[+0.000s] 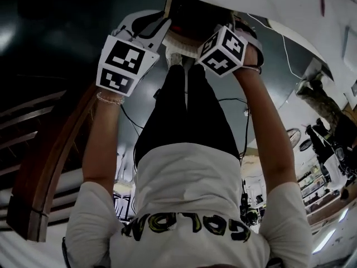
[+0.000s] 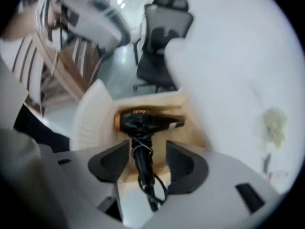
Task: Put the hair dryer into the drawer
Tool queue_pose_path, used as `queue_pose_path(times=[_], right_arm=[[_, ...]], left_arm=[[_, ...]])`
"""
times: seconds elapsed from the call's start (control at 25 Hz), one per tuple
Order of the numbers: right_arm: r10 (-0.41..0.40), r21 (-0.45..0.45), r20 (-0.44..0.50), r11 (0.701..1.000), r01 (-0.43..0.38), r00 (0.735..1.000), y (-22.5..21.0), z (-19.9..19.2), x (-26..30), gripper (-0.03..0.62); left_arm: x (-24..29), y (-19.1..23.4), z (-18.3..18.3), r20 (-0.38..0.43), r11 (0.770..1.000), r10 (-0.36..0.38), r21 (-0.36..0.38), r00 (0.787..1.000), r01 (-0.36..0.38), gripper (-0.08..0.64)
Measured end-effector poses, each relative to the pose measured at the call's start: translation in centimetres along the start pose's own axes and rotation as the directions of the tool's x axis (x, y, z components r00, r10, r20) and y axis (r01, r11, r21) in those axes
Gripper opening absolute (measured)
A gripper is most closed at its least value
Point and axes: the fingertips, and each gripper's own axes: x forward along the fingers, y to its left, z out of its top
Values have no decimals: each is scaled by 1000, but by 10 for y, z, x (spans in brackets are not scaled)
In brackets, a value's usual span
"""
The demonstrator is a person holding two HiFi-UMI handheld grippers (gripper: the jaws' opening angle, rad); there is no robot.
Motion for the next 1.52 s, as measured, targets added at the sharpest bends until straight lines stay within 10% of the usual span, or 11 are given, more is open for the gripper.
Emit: queue_pose_path(times=[0.24,0.56,1.0,1.28,1.52], right_arm=[[-82,275,283,961,1,956,-33,19,-118,181],[-285,453,568,892,-5,772,-6,47,-286,119],[-436,484,710,872,67,554,29,43,-483,94],[-482,517,744,854,59,463,37,38,-534,86],[-512,536,741,841,75,434,36,38,-547,67]], left_arm=[[-61,-30,67,182,995,68,-83,981,-54,35],[-175,-90,107,424,988,146,-114,894,-107,12],[-297,-185,202,648,986,162,-87,744,-139,12],[-333,-219,232,722,990,122,-44,681,-130,11],[-336,-229,243,736,992,102,-26,669,-123,12]])
